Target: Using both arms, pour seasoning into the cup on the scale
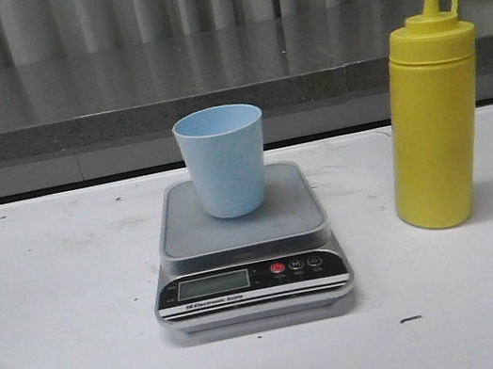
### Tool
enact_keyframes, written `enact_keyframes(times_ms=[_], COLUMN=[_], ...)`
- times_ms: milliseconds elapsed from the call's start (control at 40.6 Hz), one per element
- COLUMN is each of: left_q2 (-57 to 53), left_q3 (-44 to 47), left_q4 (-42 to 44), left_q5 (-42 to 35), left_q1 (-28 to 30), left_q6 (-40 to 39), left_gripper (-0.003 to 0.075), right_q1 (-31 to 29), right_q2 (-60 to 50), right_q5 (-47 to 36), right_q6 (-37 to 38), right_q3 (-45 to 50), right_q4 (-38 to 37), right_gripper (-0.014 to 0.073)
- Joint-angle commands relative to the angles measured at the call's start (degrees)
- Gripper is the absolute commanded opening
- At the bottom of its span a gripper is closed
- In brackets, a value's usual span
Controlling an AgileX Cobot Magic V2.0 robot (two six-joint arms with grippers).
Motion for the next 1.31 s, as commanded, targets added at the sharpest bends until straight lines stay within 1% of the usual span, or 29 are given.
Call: enact_keyframes(times_ms=[0, 123, 1281], left_q2=[0.67, 0.67, 0.67], left_q3=[-1.55, -1.55, -1.55], left_q4=[-0.53, -0.53, -0.53], left_q5=[-4.88, -4.88, -4.88], left_q1=[0.20, 0.20, 0.20], left_q6=[-0.36, -0.36, -0.36], left_gripper=[-0.0020, -0.0020, -0.0020], right_q1=[-0.18, -0.18, -0.18], right_q2=[-2.51, -4.56, -4.97], right_q5=[-2.18, -0.26, -0.60], right_q6=[-0.85, -0.85, -0.75], right_q3=[-2.46, -3.03, -2.97], right_q4=[-0.12, -1.03, -1.22], right_gripper=[-0.0104, -0.0104, -0.0107])
